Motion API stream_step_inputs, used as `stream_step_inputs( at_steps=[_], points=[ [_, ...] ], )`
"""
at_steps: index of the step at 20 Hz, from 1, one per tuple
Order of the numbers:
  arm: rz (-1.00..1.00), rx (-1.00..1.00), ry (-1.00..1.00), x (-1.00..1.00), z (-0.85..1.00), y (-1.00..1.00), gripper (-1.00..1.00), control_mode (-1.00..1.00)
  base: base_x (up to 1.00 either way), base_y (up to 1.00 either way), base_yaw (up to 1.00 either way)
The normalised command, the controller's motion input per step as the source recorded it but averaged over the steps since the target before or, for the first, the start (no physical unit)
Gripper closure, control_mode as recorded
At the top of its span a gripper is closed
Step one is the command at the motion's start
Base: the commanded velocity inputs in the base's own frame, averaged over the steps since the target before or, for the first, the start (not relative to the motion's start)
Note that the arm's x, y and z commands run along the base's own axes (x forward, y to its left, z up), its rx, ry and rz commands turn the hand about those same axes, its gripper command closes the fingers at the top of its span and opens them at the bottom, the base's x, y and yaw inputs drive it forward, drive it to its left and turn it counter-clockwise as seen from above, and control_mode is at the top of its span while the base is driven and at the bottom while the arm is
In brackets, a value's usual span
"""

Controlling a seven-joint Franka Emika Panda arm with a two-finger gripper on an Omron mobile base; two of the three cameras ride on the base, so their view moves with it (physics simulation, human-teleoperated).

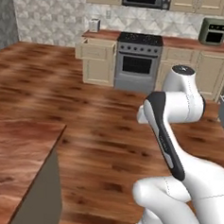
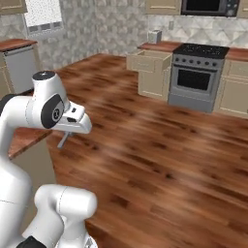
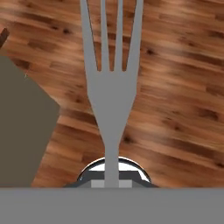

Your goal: Pick up the metallic utensils from the counter and place them in the open drawer. Make sure not to pick up any wooden utensils.

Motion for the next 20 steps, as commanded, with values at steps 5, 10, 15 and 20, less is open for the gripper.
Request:
stream_step_inputs(
  at_steps=[5,10,15,20],
  points=[
    [0.0,0.0,0.0,0.0,0.0,0.0,1.0,1.0,1.0,-0.63,0.29],
    [0.0,0.0,0.0,0.0,0.0,0.0,1.0,1.0,1.0,-0.6,0.28],
    [0.0,0.0,0.0,0.0,0.0,0.0,1.0,1.0,1.0,-0.61,0.29],
    [0.0,0.0,0.0,0.0,0.0,0.0,1.0,1.0,1.0,-0.64,0.29]
  ],
)
